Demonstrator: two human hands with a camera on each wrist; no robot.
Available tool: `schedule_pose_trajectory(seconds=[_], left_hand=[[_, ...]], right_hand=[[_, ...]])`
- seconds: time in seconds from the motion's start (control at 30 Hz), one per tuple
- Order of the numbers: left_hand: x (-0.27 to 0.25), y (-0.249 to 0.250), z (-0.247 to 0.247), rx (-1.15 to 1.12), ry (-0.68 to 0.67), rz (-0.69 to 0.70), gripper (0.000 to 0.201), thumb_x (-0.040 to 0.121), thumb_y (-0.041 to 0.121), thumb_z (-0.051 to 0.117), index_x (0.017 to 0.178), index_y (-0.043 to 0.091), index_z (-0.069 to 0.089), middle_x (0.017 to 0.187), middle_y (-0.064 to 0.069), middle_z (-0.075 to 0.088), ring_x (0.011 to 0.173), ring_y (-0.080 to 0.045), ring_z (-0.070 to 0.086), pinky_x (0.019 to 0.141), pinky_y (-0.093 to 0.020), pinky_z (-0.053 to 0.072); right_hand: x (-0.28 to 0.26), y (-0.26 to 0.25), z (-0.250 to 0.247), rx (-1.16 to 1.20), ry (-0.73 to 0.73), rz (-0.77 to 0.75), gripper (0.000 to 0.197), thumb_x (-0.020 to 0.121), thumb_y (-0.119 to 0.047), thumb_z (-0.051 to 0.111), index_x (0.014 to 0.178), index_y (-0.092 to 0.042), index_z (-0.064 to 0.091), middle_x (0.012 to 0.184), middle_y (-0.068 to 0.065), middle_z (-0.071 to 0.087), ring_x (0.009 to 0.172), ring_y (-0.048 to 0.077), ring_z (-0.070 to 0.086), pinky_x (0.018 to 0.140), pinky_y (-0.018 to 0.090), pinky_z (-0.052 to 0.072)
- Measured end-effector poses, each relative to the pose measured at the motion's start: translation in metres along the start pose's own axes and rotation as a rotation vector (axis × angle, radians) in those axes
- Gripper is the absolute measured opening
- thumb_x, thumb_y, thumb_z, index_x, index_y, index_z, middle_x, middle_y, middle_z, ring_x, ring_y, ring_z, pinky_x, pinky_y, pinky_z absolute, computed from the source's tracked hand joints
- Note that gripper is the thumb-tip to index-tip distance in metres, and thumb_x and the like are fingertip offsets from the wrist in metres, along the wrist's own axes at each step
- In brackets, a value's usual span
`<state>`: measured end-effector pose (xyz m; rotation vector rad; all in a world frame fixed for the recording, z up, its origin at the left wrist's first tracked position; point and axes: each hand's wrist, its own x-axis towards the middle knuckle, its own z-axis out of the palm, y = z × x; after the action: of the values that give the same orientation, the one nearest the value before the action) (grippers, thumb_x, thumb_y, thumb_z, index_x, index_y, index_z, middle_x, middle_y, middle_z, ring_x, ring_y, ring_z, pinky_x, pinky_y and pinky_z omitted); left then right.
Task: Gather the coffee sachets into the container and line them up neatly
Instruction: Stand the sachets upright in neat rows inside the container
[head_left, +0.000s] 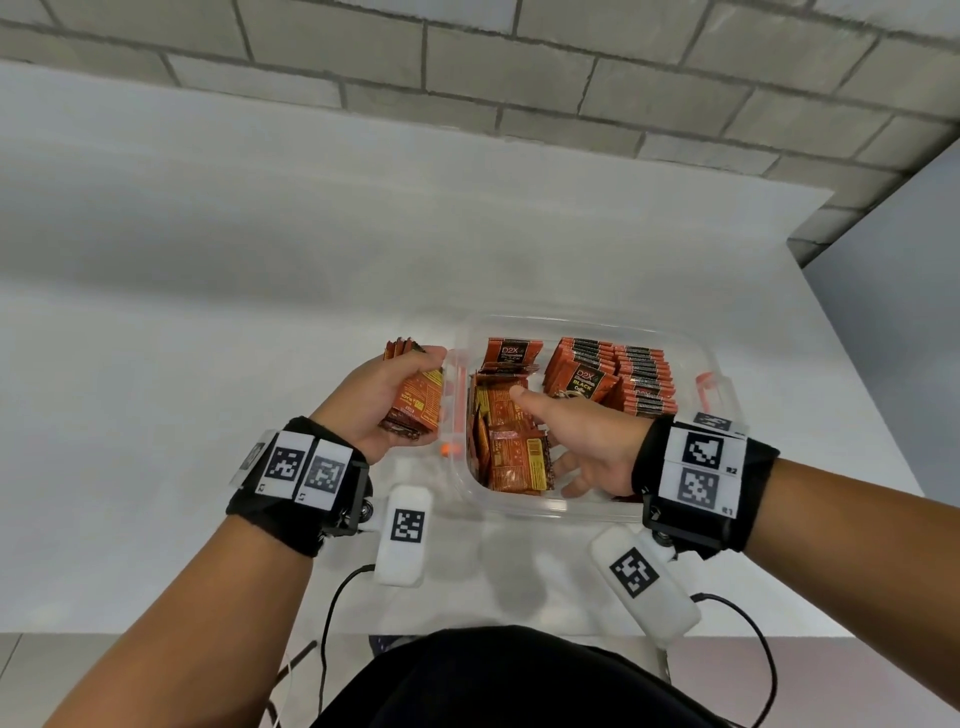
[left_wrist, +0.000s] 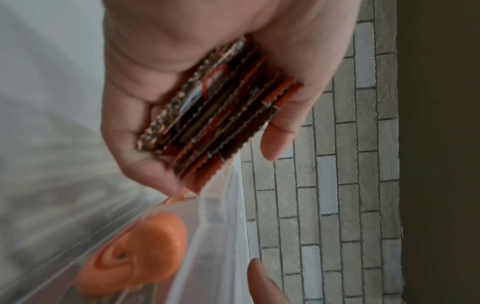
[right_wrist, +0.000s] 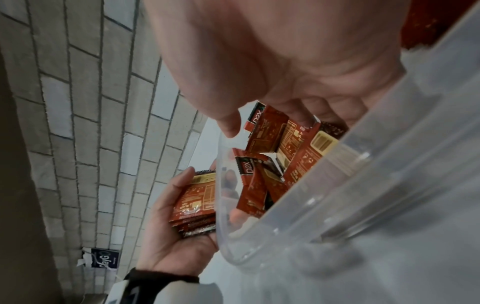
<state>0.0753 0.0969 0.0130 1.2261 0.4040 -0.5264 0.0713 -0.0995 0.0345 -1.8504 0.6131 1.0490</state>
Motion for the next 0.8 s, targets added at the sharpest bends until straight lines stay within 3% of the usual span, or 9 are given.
schedule_pose_trajectory(seconds=[0.27,0.37,0.53,0.6,0.67,0.8], left_hand=[[0.000,-0.001,-0.001,-0.019,-0.023,0.018,0.010,0.089,0.025,0.058,0.097,0.022,0.064,0.077,0.002,0.066,0.071,-0.016,0.063,0.063,-0.032,0.052],[-0.001,0.002,-0.005,-0.003,0.006,0.031,0.015,0.089,0.024,0.058,0.104,0.020,0.062,0.083,-0.003,0.066,0.070,-0.019,0.064,0.065,-0.033,0.052],[-0.007,0.024,-0.013,-0.083,0.082,0.213,0.020,0.089,0.011,0.055,0.108,0.015,0.060,0.086,-0.010,0.066,0.065,-0.022,0.066,0.060,-0.031,0.053],[-0.013,0.031,-0.006,-0.138,-0.018,0.243,0.024,0.087,0.007,0.056,0.110,0.013,0.061,0.089,-0.012,0.070,0.074,-0.026,0.070,0.061,-0.034,0.058],[-0.016,0.031,0.010,-0.092,-0.155,0.232,0.034,0.080,0.009,0.061,0.114,0.011,0.061,0.097,-0.011,0.072,0.083,-0.025,0.070,0.068,-0.038,0.059],[-0.015,0.021,0.047,-0.095,-0.358,0.175,0.037,0.075,0.006,0.060,0.112,0.006,0.061,0.096,-0.012,0.071,0.083,-0.022,0.070,0.072,-0.033,0.059]], right_hand=[[0.001,0.001,-0.004,0.027,0.024,-0.039,0.077,0.088,-0.063,0.044,0.150,-0.022,0.023,0.152,0.009,0.032,0.137,0.033,0.033,0.107,0.049,0.035],[-0.002,0.000,-0.009,0.042,0.037,-0.086,0.072,0.091,-0.060,0.044,0.149,-0.021,0.026,0.150,0.008,0.035,0.135,0.030,0.036,0.110,0.048,0.033],[-0.017,-0.003,-0.026,-0.012,0.147,-0.356,0.044,0.093,-0.044,0.053,0.131,-0.024,0.048,0.122,-0.001,0.056,0.106,0.016,0.056,0.094,0.037,0.048],[-0.027,-0.007,-0.028,-0.077,0.207,-0.553,0.031,0.091,-0.037,0.058,0.120,-0.029,0.053,0.111,-0.004,0.059,0.093,0.013,0.059,0.085,0.033,0.050],[-0.038,-0.011,-0.027,-0.165,0.230,-0.736,0.031,0.087,-0.037,0.062,0.117,-0.036,0.053,0.108,-0.007,0.058,0.087,0.012,0.060,0.080,0.032,0.051],[-0.046,-0.016,-0.026,-0.221,0.235,-0.851,0.042,0.084,-0.031,0.067,0.122,-0.039,0.050,0.106,-0.005,0.055,0.087,0.018,0.063,0.077,0.036,0.057]])
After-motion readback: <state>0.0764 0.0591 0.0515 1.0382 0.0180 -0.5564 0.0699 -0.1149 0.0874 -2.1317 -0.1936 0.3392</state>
